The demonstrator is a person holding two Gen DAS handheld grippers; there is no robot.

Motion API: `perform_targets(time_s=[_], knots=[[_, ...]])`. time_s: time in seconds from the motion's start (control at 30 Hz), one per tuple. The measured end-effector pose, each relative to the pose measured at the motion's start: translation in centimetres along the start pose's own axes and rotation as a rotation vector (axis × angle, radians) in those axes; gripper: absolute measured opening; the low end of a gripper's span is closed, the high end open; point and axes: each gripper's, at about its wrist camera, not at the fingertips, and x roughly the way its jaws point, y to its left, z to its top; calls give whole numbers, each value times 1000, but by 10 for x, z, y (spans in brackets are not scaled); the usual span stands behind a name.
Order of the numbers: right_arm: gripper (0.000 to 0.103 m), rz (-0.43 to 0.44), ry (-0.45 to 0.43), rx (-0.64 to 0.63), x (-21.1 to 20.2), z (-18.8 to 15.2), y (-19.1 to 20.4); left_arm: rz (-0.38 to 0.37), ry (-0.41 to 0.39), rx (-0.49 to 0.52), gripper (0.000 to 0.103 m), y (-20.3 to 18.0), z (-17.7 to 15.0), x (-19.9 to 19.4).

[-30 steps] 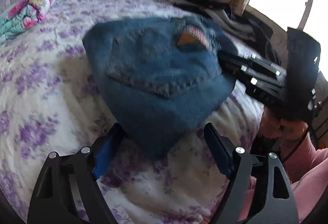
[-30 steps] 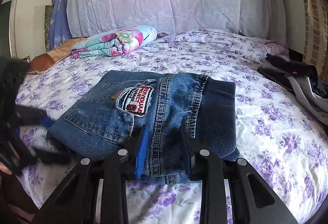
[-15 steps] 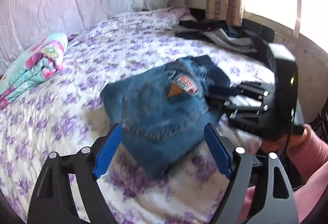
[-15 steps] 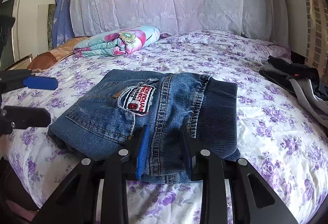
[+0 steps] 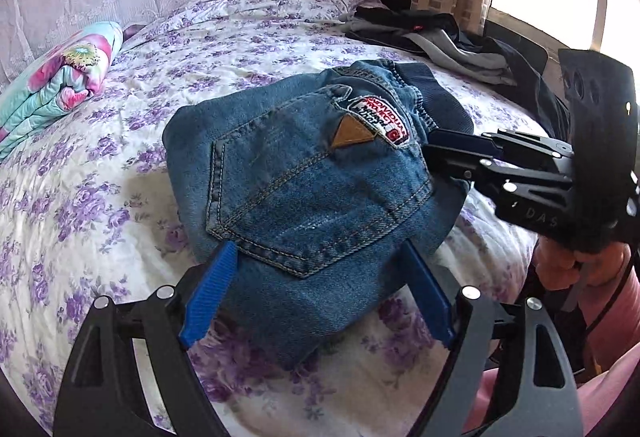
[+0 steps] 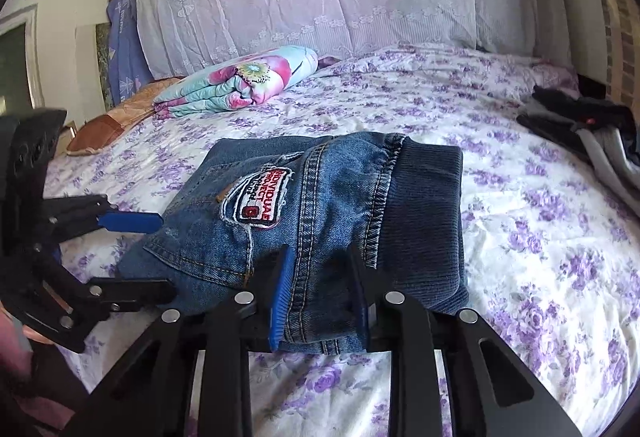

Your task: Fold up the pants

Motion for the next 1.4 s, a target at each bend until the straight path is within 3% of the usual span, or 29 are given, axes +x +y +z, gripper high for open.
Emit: perform_targets(time_s=[0.1,0.2,0.33,0.4,0.43,0.53,0.73,0.83,0.93,1.07,1.1,1.2,1.27,1.33,1.4], knots=[[29,47,6,59,-11,16,-2,-3,-1,-15,82,2,0,0],[39,27,-76,36,-22,43,1,-11,-7,-30,83,3,-1,-1],[40,24,-40,82,9,68,-21,1,-20,-32,83,2,-3,-1],[31,-40,38,124,38,67,-45,-3,-28,-34,83,2,-4,-2],[21,-42,64,146,48,64,-55,-6,-34,-34,83,2,-5,-3],[21,-19,63,169,52,57,-66,-16,-38,-22,83,0,-7,-3],[26,-107,64,117,47,56,-60,-39,-77,15,83,9,-7,-23],[31,-228,16,105,24,68,-49,5,-118,39,83,35,12,-47],[31,-97,-63,43,-3,78,-16,29,-122,63,83,73,43,-54],[31,104,-21,-88,3,98,33,-43,-56,-37,82,131,86,-34],[31,143,12,-106,12,105,41,-40,-55,-66,82,138,88,-32],[31,290,169,-119,53,129,62,-158,-109,-92,82,134,76,-38],[23,379,325,-88,94,143,70,-186,-127,-72,82,123,61,-44],[21,432,445,-68,124,142,79,-229,-150,-20,82,105,40,-54],[9,410,535,-85,159,136,79,-285,-169,23,82,86,27,-60]])
